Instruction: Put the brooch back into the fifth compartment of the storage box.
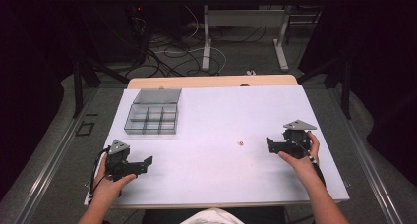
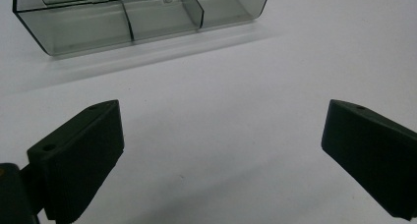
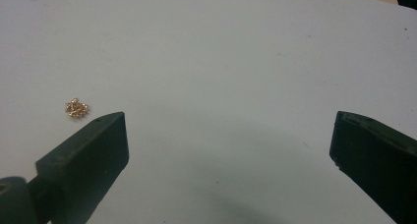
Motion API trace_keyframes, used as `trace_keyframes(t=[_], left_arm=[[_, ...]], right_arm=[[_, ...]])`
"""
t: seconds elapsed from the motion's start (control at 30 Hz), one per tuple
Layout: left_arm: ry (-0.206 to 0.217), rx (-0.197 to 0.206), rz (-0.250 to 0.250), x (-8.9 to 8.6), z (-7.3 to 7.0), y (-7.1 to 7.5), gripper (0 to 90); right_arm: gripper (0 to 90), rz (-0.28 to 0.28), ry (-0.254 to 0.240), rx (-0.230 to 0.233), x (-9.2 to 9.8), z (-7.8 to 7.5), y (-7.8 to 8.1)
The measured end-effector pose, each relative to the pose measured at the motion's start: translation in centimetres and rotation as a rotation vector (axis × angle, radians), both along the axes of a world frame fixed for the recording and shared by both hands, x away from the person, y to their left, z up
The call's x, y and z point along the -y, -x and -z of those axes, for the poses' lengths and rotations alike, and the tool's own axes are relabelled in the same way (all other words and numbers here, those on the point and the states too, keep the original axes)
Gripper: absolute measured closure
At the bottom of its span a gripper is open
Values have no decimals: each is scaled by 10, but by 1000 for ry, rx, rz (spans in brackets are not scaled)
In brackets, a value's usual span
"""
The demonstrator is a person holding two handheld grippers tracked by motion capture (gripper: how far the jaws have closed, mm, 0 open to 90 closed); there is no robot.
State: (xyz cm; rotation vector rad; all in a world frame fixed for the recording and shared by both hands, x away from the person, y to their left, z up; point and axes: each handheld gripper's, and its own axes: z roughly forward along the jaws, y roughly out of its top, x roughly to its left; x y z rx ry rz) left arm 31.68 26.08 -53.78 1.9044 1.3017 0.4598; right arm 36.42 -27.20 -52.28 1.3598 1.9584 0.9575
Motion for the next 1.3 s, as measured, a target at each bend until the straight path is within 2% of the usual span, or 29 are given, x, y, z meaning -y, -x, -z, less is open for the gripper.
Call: trace_keyframes(t=[0.07, 0.23, 0.37, 0.47, 0.5, 0.6, 0.73, 0.87, 1.03, 1.13, 1.3], left_arm=[[4, 5, -4, 0, 0, 1, 23], [-3, 6, -7, -1, 0, 3, 23], [-5, 7, -11, -2, -1, 4, 23], [-4, 10, -11, -2, 0, 4, 23], [-4, 8, -12, -2, 0, 4, 23], [-5, 2, -13, -3, -1, 5, 23], [-1, 2, -17, -3, 0, 5, 23], [-1, -1, -18, -3, -1, 5, 24], [-3, -1, -17, -3, -1, 5, 24], [-2, -2, -17, -3, -1, 5, 25], [-2, -1, -16, -3, -1, 5, 24]], right_arm=[[26, -8, 0, -4, -4, 0, -1], [72, -44, 36, -6, -14, -2, -3], [148, -100, 63, -11, -22, -7, -7], [157, -121, 70, -6, -25, -9, -9], [179, -145, 69, -15, -27, -10, -10], [194, -160, 74, -23, -29, -11, -12], [247, -214, 77, -25, -32, -9, -16], [274, -235, 80, -24, -33, -8, -18], [328, -271, 59, -64, -35, -10, -22], [344, -302, 68, -95, -38, -12, -26], [369, -320, 79, -108, -43, -14, -30]])
